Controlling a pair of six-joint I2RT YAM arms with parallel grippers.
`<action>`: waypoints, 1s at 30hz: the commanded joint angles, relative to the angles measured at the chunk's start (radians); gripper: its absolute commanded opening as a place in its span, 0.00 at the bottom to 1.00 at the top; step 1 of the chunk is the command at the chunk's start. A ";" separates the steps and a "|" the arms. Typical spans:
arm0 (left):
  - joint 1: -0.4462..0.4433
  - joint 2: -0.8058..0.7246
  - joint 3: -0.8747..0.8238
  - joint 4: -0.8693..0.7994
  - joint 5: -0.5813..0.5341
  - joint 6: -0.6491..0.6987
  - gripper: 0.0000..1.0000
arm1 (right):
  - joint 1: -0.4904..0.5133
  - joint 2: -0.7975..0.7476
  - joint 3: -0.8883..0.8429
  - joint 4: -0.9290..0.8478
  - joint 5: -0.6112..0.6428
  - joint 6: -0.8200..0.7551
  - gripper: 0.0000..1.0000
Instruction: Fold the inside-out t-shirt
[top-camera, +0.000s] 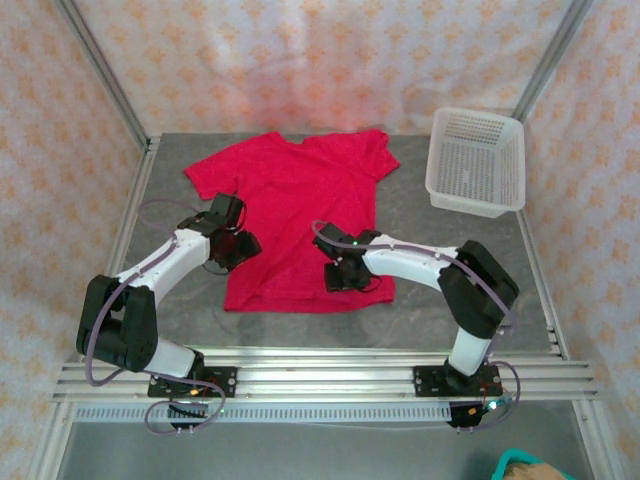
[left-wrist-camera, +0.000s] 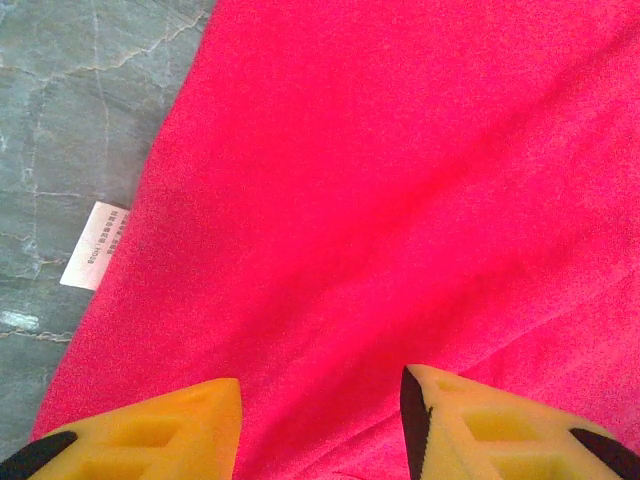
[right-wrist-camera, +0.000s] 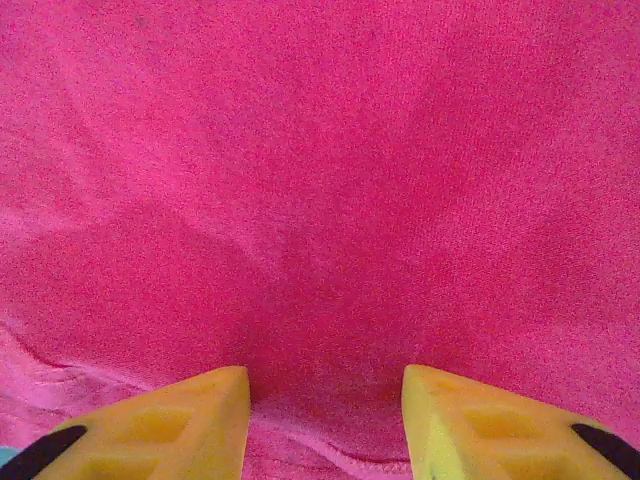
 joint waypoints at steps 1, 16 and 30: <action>-0.005 -0.004 -0.010 0.009 0.003 -0.011 0.47 | 0.006 0.018 -0.009 0.004 0.020 0.007 0.43; -0.006 -0.010 -0.001 -0.009 0.000 0.001 0.46 | 0.007 -0.020 0.028 -0.060 0.041 -0.008 0.00; -0.006 -0.001 -0.007 0.000 0.003 0.003 0.46 | 0.005 -0.336 -0.225 -0.059 0.152 0.084 0.62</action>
